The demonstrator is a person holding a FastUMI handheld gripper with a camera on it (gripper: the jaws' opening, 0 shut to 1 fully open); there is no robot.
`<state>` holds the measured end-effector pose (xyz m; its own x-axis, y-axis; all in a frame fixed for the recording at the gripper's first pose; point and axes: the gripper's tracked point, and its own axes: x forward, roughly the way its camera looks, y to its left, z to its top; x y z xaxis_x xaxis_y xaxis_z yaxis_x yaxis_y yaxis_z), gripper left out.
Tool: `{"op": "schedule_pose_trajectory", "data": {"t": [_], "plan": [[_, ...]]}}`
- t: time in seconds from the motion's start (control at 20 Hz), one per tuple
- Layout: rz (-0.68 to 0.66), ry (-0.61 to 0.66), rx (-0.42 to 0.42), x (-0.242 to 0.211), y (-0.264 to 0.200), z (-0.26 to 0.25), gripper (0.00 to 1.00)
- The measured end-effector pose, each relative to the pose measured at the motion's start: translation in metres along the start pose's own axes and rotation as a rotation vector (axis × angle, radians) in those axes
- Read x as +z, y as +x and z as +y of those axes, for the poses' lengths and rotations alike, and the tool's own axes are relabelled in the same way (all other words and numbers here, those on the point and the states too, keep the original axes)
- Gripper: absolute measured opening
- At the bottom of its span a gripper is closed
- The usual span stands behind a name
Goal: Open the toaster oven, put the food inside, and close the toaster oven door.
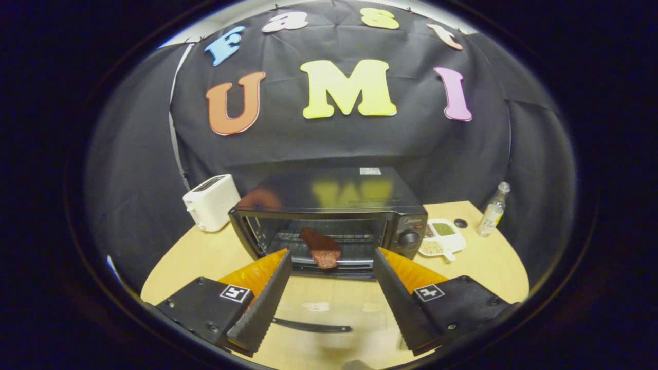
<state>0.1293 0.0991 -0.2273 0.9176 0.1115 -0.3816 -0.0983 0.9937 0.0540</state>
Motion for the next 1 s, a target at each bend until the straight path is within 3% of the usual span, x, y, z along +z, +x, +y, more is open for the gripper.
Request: {"op": "schedule_pose_trajectory", "data": {"t": [0.5,1.0], "plan": [[0.128,-0.009,-0.037,-0.064,-0.071,-0.020,1.00],[0.323,-0.047,0.049,-0.179,-0.055,0.019,1.00]]}}
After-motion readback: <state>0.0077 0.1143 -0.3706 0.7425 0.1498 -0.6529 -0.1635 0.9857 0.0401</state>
